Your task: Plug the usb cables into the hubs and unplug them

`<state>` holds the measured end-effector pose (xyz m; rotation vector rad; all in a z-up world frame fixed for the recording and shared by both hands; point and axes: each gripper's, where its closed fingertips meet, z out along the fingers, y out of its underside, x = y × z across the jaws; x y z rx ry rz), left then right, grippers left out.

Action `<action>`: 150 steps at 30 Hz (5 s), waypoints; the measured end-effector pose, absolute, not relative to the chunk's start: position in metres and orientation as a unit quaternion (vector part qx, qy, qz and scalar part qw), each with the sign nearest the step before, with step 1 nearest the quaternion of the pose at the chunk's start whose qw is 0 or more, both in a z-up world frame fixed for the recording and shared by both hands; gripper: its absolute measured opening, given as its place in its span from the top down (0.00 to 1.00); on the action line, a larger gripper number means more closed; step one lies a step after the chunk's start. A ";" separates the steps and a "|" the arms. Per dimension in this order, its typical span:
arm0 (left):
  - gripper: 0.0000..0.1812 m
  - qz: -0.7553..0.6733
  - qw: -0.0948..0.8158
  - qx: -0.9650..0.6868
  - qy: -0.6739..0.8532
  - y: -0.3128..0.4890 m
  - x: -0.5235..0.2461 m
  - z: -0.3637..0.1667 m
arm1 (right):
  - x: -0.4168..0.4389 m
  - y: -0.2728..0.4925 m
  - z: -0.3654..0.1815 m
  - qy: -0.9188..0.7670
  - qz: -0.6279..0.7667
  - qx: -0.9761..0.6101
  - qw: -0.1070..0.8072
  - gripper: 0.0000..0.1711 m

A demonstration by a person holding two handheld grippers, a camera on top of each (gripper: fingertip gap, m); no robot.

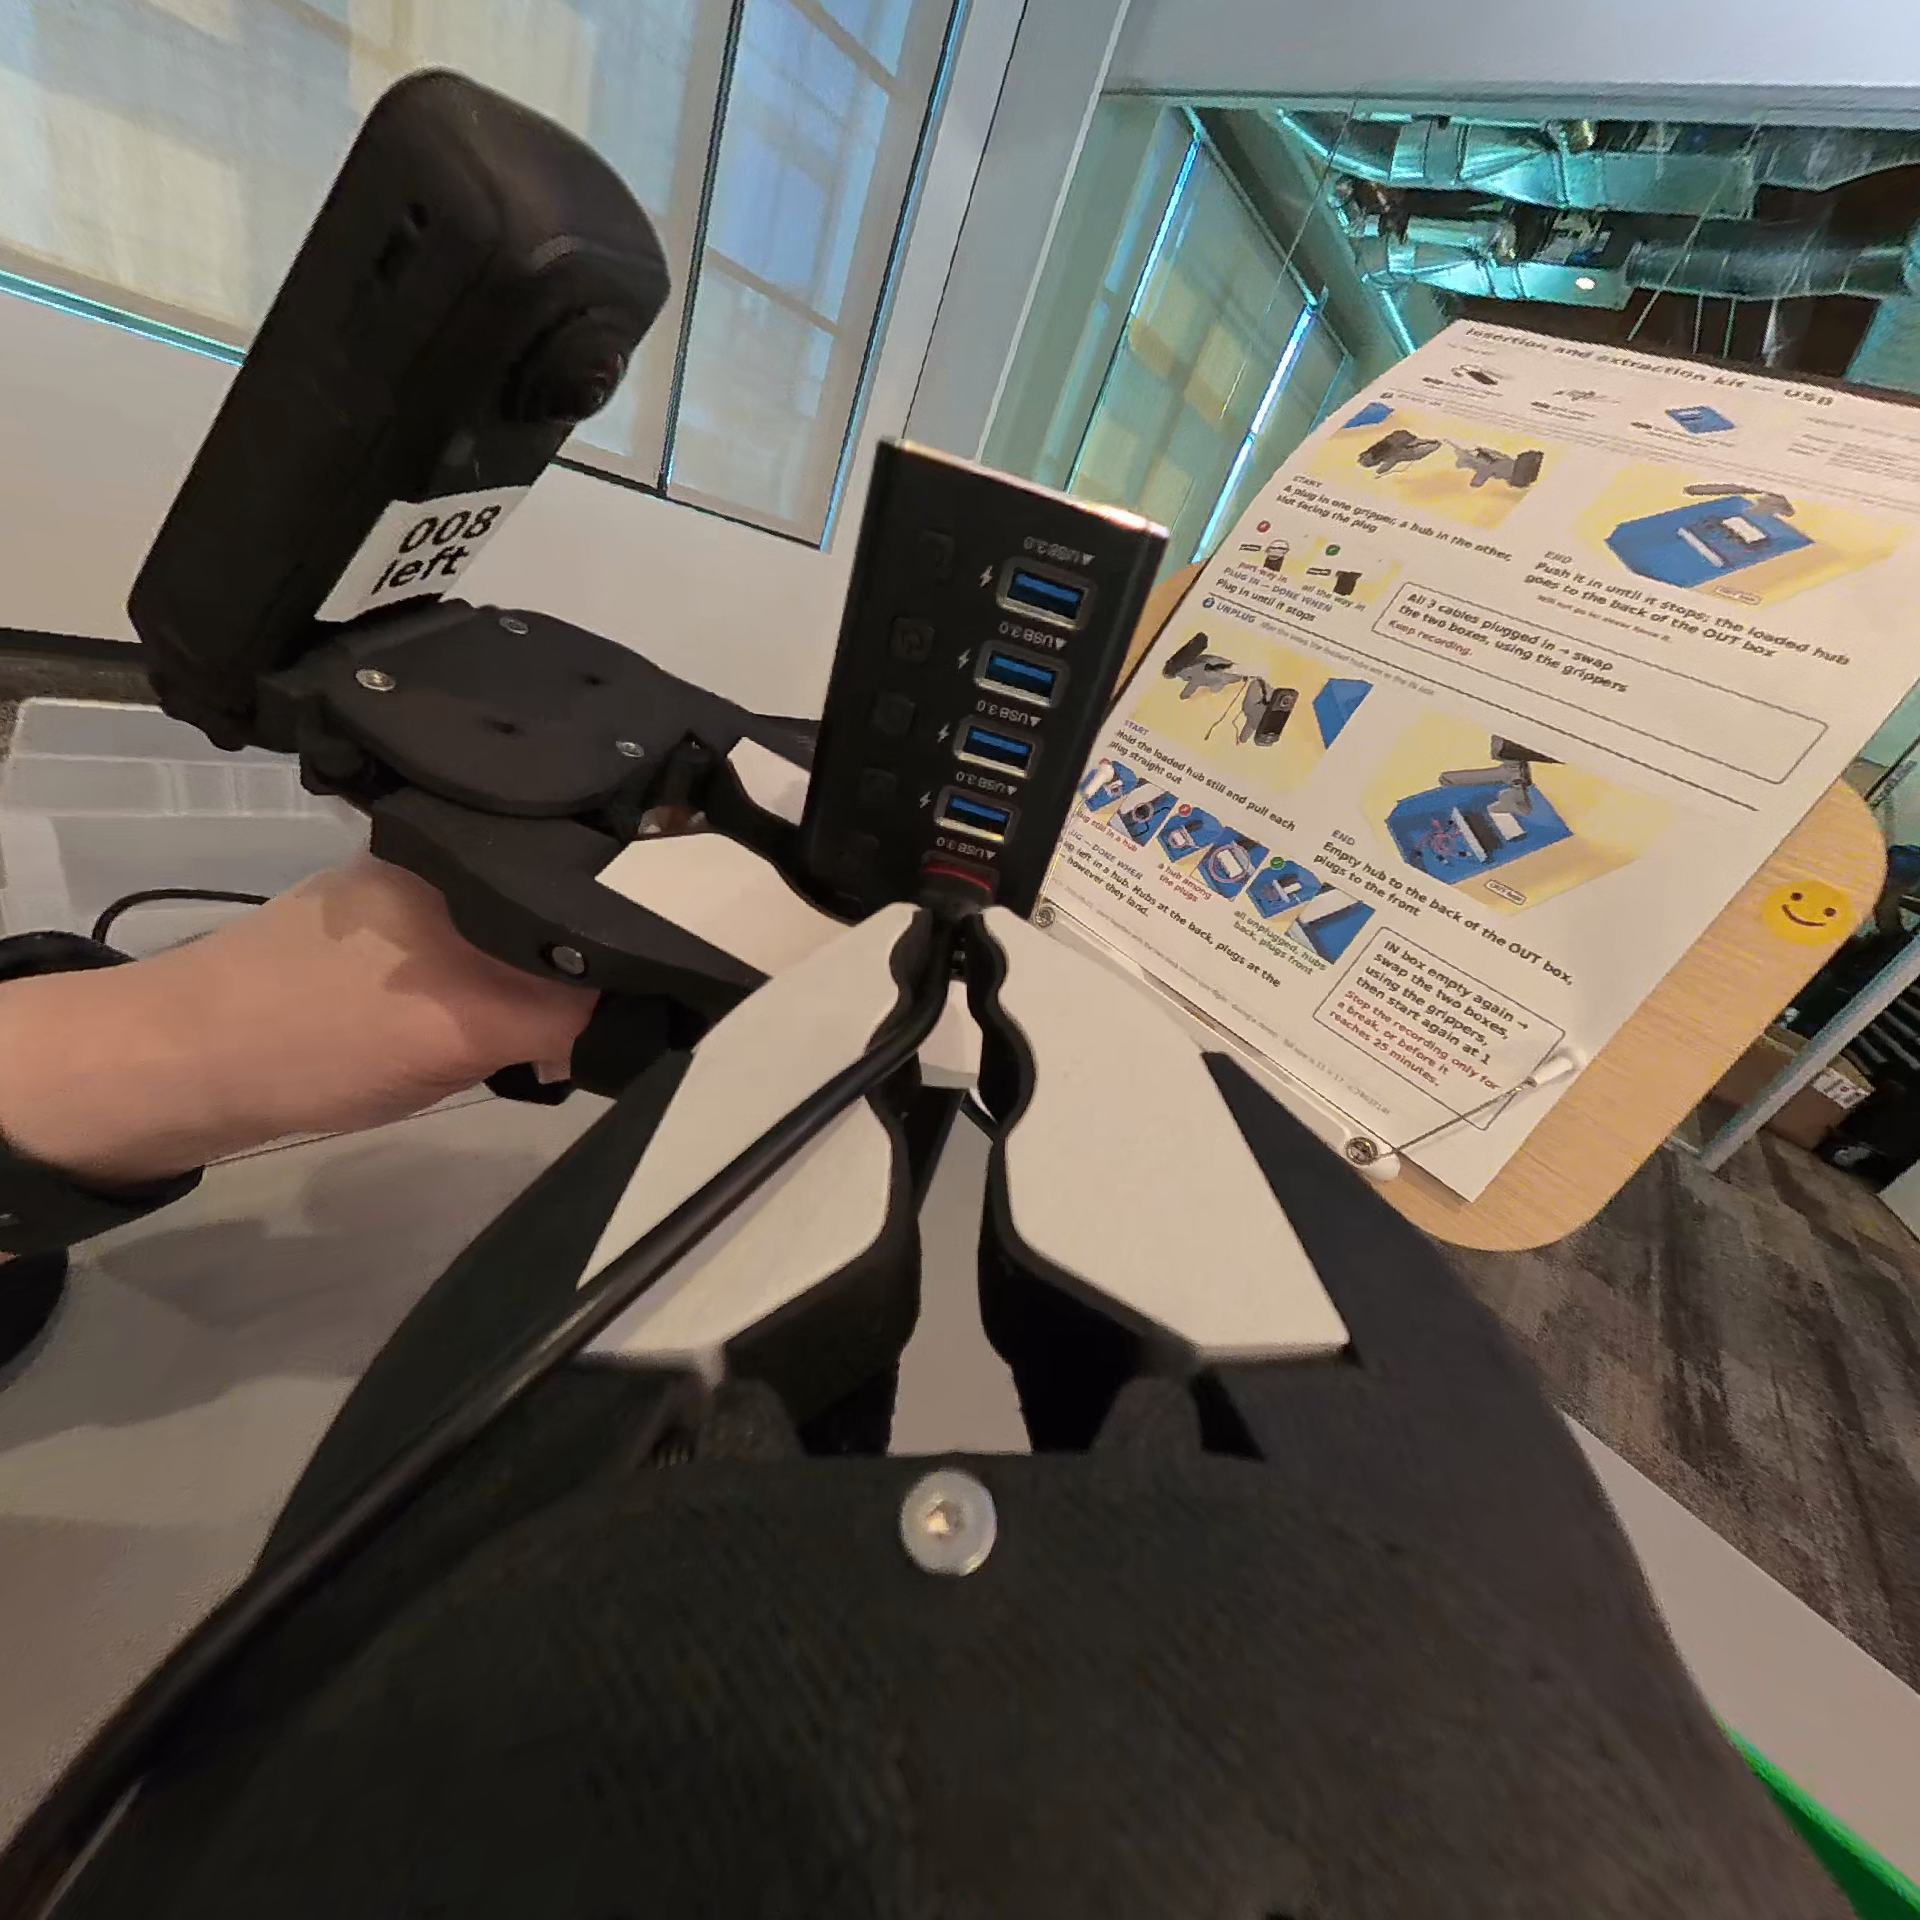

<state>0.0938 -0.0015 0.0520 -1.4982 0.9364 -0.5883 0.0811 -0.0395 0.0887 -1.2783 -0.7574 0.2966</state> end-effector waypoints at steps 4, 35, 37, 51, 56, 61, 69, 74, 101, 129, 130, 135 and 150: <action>0.83 -0.276 0.578 -0.666 0.383 0.003 0.094 0.051 | 0.080 -0.037 0.087 -0.346 0.143 -0.581 0.723 0.96; 0.83 -0.505 0.365 -0.619 0.478 -0.076 0.110 0.067 | 0.114 -0.066 0.107 -0.360 0.532 -0.517 0.566 0.72; 0.83 -0.499 0.361 -0.619 0.486 -0.079 0.116 0.064 | 0.119 -0.058 0.112 -0.297 0.600 -0.514 0.536 0.71; 0.78 -0.550 0.263 -0.630 0.481 -0.092 0.143 0.034 | 0.129 -0.059 0.116 -0.308 0.602 -0.529 0.512 0.83; 0.76 -0.562 0.284 -0.618 0.470 -0.086 0.154 0.030 | 0.145 -0.045 0.115 -0.260 0.622 -0.538 0.505 0.83; 0.84 -0.571 0.273 -0.610 0.478 -0.092 0.167 0.019 | 0.136 -0.050 0.115 -0.277 0.612 -0.540 0.508 0.83; 0.84 -0.603 0.301 -0.562 0.480 -0.101 0.168 0.043 | 0.140 -0.065 0.127 -0.321 0.586 -0.524 0.528 0.70; 0.84 -0.575 0.322 -0.573 0.487 -0.096 0.161 0.046 | 0.147 -0.072 0.117 -0.354 0.581 -0.528 0.508 0.71; 0.82 -0.578 0.396 -0.606 0.375 -0.046 0.119 0.067 | 0.405 0.006 0.110 -0.012 -0.037 -0.664 0.747 0.84; 0.83 -0.538 0.351 -0.625 0.443 -0.061 0.134 0.044 | 0.378 0.035 -0.094 -0.418 -0.004 -0.868 0.269 0.83; 0.83 -0.538 0.350 -0.626 0.443 -0.061 0.134 0.043 | 0.381 0.038 -0.097 -0.415 -0.017 -0.873 0.257 0.83; 0.83 -0.539 0.350 -0.625 0.442 -0.062 0.131 0.046 | 0.398 0.035 -0.115 -0.391 -0.040 -0.894 0.213 0.83; 0.83 -0.503 0.410 -0.609 0.455 -0.076 0.103 0.088 | 0.494 -0.004 -0.079 -0.068 -0.019 -0.952 0.299 0.74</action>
